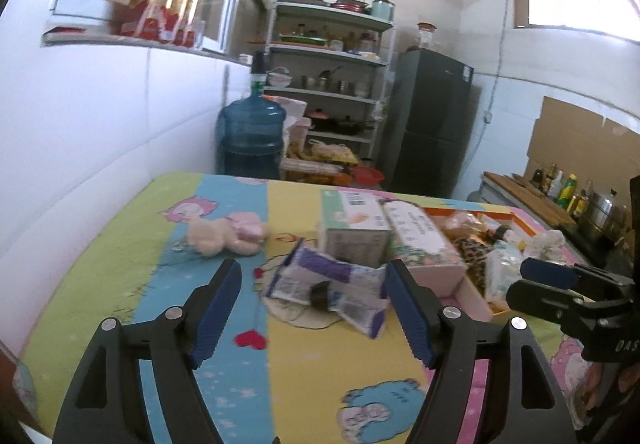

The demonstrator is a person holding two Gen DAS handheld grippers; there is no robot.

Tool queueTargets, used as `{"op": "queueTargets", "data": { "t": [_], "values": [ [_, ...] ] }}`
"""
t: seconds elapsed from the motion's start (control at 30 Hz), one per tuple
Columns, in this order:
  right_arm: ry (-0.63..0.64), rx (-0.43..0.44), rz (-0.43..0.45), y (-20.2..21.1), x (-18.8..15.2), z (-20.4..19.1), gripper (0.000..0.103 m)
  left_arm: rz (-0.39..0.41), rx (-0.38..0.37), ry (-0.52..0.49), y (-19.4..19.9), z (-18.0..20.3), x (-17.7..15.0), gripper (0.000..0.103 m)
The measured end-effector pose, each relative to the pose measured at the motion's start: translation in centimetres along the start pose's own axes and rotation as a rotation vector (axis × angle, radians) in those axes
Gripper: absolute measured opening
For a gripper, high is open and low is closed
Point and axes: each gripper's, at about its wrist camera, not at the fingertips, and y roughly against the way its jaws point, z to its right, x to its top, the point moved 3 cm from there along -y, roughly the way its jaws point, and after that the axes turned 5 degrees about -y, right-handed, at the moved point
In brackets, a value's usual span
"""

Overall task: Organize soft objects
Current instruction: 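Move both open tools from the box toward the plush toy and snack bag, then grasp the purple-and-white snack bag with the right tool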

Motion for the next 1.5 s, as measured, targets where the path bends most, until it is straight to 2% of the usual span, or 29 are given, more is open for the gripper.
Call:
{"op": "queueTargets", "data": {
  "t": [0.2,0.33,0.47,0.7,0.8,0.9,1.13,1.37,1.43,1.47,1.5],
  "values": [
    [0.106,0.075,-0.051,-2.4,0.2,-3.4,0.068,-0.027,0.044,-0.006,0.0,-2.6,-0.4,0.076],
    [0.272,0.130,-0.106,-4.7,0.9,-6.3,0.068,-0.031,0.068,-0.008,0.0,-3.9,-0.9,0.076],
    [0.423,0.144,-0.172,-7.5,1.5,-8.4,0.068,-0.031,0.076,0.009,0.0,-5.1,-1.0,0.076],
    [0.539,0.090,-0.317,-13.2,1.8,-9.0,0.068,-0.024,0.075,0.067,-0.3,-7.3,-1.2,0.076],
    [0.623,0.035,-0.373,-15.2,1.2,-9.5,0.068,-0.025,0.070,0.084,-0.5,-8.1,-1.4,0.076],
    [0.687,-0.024,-0.398,-16.5,0.6,-9.6,0.068,-0.027,0.063,0.101,-0.8,-8.8,-1.6,0.076],
    [0.773,-0.093,-0.458,-18.8,-0.6,-9.6,0.068,-0.034,0.034,0.138,-1.3,-10.3,-2.0,0.076],
    [0.779,-0.105,-0.479,-19.4,-0.4,-9.5,0.068,-0.043,0.023,0.150,-1.4,-10.9,-2.6,0.076],
    [0.773,-0.101,-0.484,-19.5,-0.3,-9.4,0.064,-0.046,0.023,0.152,-1.4,-10.9,-2.6,0.076],
    [0.770,-0.104,-0.482,-19.7,-0.4,-9.7,0.052,-0.047,0.024,0.153,-1.4,-10.9,-2.6,0.076],
    [0.764,-0.109,-0.477,-19.6,-0.2,-9.6,0.049,-0.048,0.024,0.153,-1.5,-10.9,-2.6,0.076]
  ]
}}
